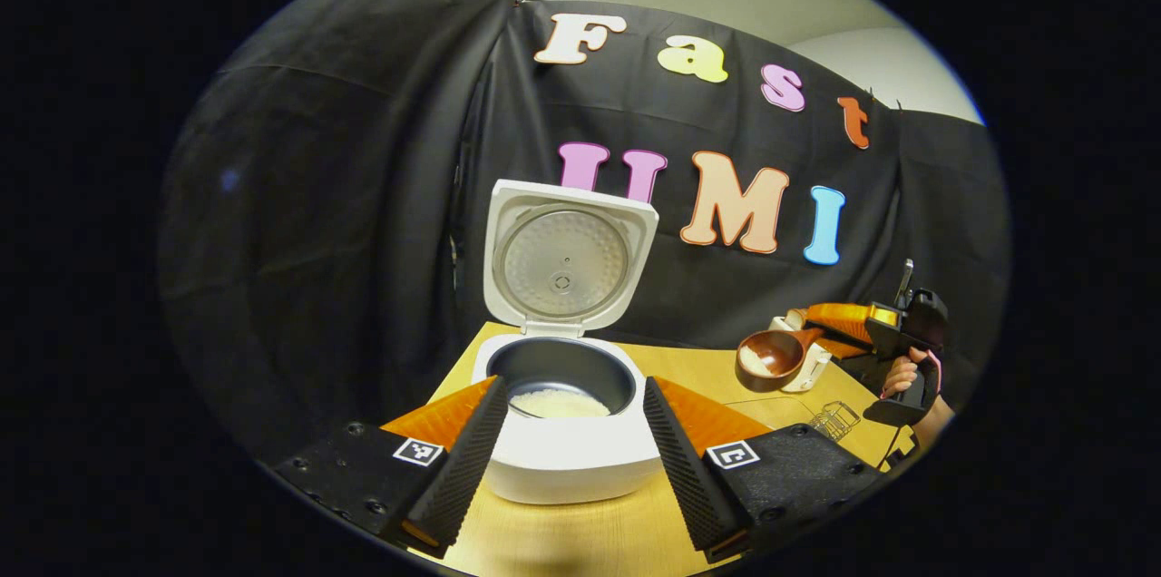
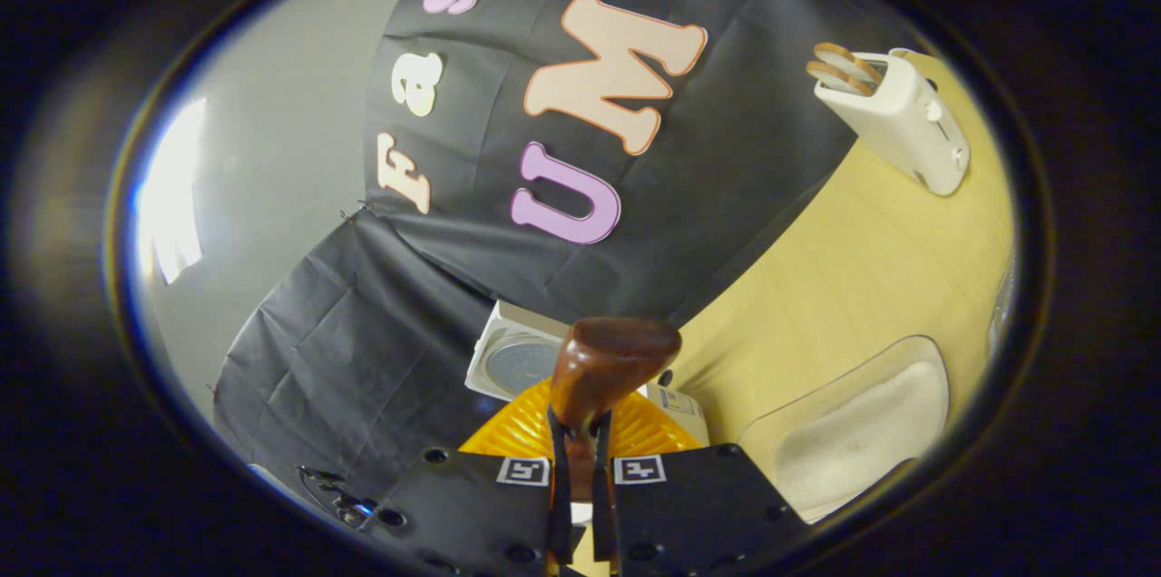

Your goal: Close the left gripper, press the button to open the rice cooker; take a wooden spoon from the chopstick holder with the right hand, scoop a spoonful of rice and pour it into the rice cooker, then put the wooden spoon back into the chopstick holder.

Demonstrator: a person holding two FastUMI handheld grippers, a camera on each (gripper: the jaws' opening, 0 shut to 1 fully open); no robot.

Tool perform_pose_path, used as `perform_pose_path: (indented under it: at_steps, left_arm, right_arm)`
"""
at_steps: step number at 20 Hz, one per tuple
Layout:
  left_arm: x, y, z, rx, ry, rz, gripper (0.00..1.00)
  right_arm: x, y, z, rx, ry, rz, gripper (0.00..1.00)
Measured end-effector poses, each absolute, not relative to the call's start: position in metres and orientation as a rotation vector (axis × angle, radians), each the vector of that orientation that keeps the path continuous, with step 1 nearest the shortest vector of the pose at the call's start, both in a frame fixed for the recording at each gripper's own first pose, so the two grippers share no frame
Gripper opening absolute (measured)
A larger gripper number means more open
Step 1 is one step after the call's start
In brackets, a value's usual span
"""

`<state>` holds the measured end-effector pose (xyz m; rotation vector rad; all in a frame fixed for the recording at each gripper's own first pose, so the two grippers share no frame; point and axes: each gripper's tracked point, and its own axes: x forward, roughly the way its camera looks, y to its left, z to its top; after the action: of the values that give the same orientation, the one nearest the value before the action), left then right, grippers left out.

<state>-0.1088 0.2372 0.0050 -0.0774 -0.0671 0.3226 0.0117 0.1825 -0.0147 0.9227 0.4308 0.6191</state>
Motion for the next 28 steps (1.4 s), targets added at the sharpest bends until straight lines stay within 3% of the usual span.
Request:
perform_pose_path:
  at_steps: [12,14,16,17,18,28]
  left_arm:
    - [-0.161,0.260,-0.001,-0.121,-0.086,0.413,0.89]
    - [-0.163,0.265,0.000,-0.109,-0.092,0.413,0.89]
    - [-0.161,0.271,-0.001,-0.098,-0.085,0.414,0.89]
    - [-0.162,0.273,0.000,-0.096,-0.087,0.414,0.85]
    - [-0.163,0.276,0.000,-0.096,-0.087,0.414,0.89]
    - [-0.178,0.295,-0.007,-0.108,-0.086,0.449,0.89]
  right_arm:
    - [0.031,0.299,0.015,0.761,0.396,0.674,0.12]
    - [0.035,0.312,0.014,0.658,0.371,0.652,0.10]
    - [0.039,0.322,0.011,0.523,0.347,0.632,0.14]
    - [0.041,0.326,0.007,0.453,0.341,0.622,0.13]
    - [0.041,0.331,0.002,0.384,0.333,0.610,0.12]
    - [0.054,0.378,-0.012,-0.184,0.184,0.570,0.10]
